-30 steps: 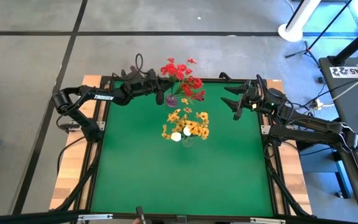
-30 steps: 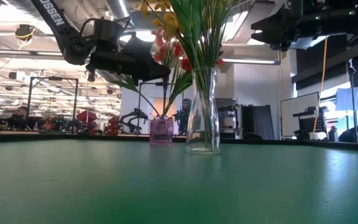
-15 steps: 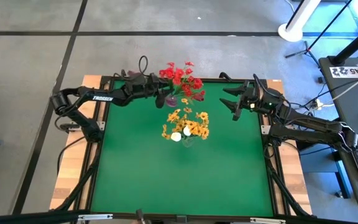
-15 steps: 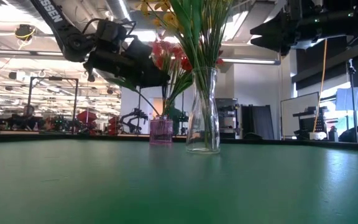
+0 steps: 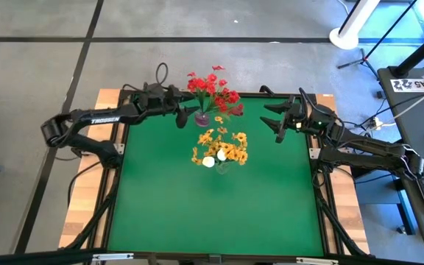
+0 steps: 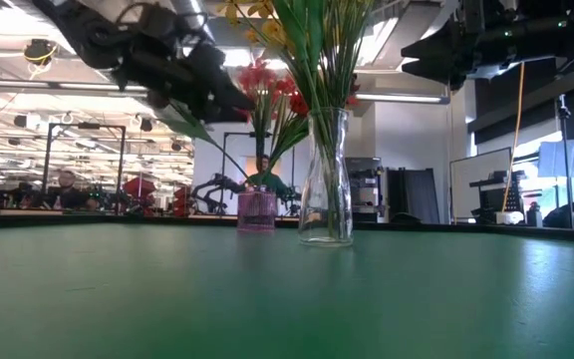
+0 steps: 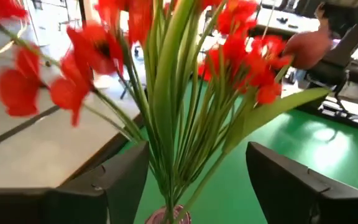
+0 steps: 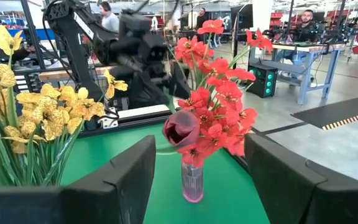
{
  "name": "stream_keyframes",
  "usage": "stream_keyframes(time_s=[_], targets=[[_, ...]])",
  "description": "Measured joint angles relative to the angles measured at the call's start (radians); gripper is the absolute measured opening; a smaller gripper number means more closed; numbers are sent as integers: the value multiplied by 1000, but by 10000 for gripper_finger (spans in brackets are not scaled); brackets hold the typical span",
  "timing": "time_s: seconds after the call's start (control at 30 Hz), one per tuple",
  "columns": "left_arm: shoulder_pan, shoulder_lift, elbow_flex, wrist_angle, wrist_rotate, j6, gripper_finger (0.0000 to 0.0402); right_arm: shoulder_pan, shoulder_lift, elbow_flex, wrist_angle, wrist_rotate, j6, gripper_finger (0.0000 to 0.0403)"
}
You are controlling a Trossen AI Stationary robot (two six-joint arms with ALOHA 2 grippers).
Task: Sort flowers into vase by color
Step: Return to Home Position
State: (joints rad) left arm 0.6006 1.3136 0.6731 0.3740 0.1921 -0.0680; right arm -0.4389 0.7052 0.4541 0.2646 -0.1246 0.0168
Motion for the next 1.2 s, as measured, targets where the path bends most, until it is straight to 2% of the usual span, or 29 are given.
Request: stream_keyframes(time_s=[0.17, 0.33, 0.57, 0.67, 0.8, 0.87, 0.93, 1.1, 1.2], targets=[[-6, -111, 0, -52, -10, 17, 263, 0, 0, 0, 0, 0, -10, 246], [-6, -252, 0, -176, -44, 26, 263, 0, 0, 0, -7, 1, -24, 246], [-23, -573, 0, -348, -44, 26, 249, -2, -80, 18, -24, 54, -101, 246], [-52, -703, 0, -402, -41, 26, 221, -2, -122, 59, -112, 70, -151, 246], [-102, -864, 0, -597, -42, -17, 168, -2, -183, 123, -310, 115, -176, 246], [-124, -944, 0, -691, -56, -38, 136, 0, -226, 142, -410, 110, -176, 245], [-140, -1010, 0, -742, -75, -48, 103, 0, -280, 141, -435, 92, -177, 240], [-157, -1131, -16, -760, -41, -57, 22, 0, -431, 86, -434, 88, -168, 185], [-158, -1212, -45, -783, -10, -61, 5, 0, -535, 31, -439, 99, -118, 134]])
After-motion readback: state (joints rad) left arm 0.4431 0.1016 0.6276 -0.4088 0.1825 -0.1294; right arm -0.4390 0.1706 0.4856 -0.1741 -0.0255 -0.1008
